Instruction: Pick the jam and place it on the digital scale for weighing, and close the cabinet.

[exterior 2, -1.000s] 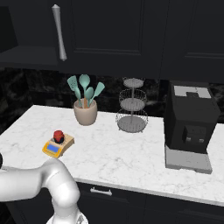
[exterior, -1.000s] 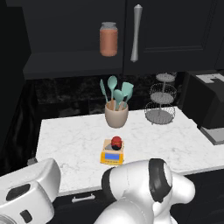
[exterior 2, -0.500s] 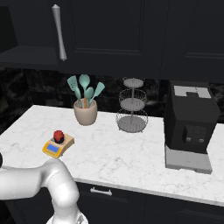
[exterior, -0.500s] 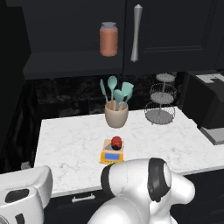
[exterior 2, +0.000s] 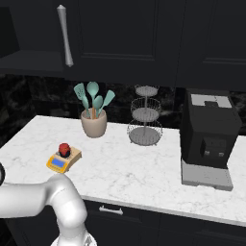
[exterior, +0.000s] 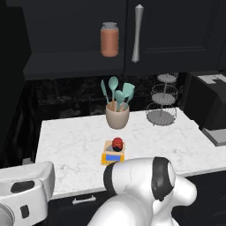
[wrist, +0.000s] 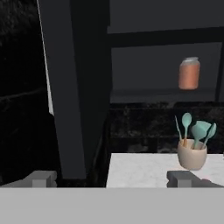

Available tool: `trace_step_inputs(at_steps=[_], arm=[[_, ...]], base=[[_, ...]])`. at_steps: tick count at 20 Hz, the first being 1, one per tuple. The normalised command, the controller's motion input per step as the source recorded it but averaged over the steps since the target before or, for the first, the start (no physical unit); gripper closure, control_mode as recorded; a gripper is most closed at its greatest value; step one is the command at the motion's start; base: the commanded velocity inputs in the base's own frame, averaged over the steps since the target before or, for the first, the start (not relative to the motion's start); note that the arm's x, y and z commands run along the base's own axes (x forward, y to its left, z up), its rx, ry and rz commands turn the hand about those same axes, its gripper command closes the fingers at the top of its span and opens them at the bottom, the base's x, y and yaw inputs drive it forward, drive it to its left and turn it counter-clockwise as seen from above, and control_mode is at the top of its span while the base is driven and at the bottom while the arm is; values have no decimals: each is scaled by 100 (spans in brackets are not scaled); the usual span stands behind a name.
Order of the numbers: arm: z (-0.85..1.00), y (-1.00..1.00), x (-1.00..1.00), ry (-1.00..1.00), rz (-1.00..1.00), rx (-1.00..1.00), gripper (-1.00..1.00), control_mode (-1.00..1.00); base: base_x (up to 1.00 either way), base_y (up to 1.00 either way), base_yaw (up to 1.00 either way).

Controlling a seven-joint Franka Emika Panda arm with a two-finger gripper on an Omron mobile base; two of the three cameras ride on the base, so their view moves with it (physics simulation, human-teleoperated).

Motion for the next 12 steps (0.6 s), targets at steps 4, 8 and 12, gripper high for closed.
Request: trace_step_inputs(at_steps=[4, 8, 12], arm=[[63, -19, 50, 0, 31, 20, -100, -100], [51, 6, 13, -4, 25, 13, -100, -100], [-2, 53, 43, -9, 5, 12, -100, -100]], base=[[0, 0, 0], [0, 0, 0], [0, 0, 0]])
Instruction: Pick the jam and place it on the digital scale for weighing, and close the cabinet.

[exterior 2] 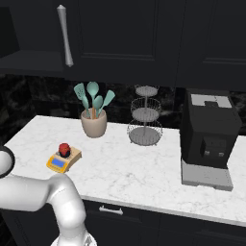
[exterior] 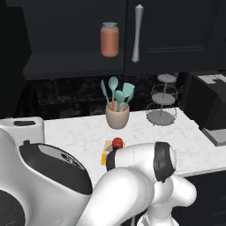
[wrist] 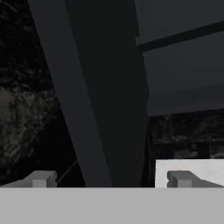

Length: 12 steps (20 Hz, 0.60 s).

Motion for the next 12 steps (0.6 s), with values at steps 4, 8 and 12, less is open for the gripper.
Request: trace_step_inputs(at_steps=[4, 8, 12], arm=[[-23, 39, 83, -14, -4, 2, -100, -100], [-7, 0, 100, -16, -20, 0, -100, -100], [-4, -62, 100, -11, -30, 0, -100, -100]], base=[[0, 0, 0], [0, 0, 0], [0, 0, 0]])
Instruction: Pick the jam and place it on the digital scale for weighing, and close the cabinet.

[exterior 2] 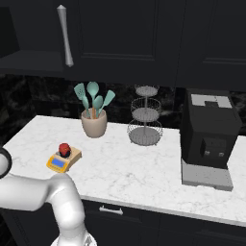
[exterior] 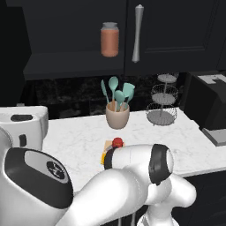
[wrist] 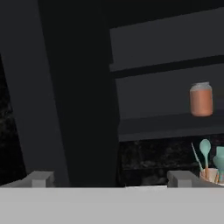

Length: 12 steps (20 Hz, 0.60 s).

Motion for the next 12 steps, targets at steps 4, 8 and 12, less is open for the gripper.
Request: trace_step_inputs(at_steps=[4, 8, 12], arm=[[-1, -99, 100, 2, -34, 2, -100, -100], [-6, -100, 100, 10, -31, 2, -100, -100], [-4, -100, 100, 15, -25, 4, -100, -100]], base=[[0, 0, 0], [0, 0, 0], [0, 0, 0]])
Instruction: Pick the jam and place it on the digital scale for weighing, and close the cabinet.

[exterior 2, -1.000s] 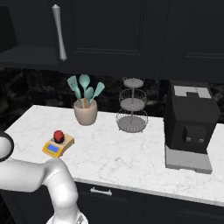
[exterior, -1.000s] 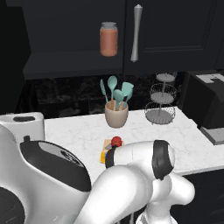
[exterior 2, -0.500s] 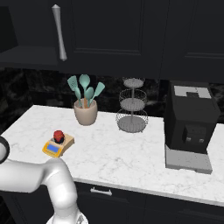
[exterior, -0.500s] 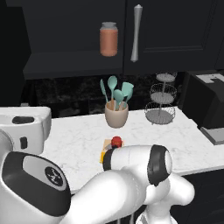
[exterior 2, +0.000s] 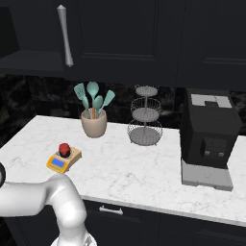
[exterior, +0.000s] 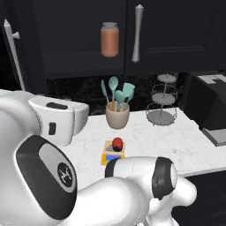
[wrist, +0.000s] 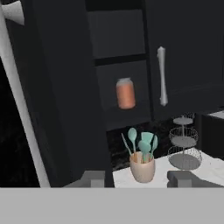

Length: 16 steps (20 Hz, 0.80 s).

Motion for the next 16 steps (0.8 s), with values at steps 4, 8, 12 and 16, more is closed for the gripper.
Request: trace_step_inputs(at_steps=[4, 8, 12, 16], arm=[[-5, -100, 100, 15, -21, 6, -100, -100], [-7, -100, 100, 10, -17, 8, -100, -100], [-21, -100, 100, -3, -9, 5, -100, -100], [-39, -98, 100, -18, -3, 1, -100, -100]], base=[[0, 0, 0], [0, 0, 0], [0, 0, 0], [0, 0, 0]])
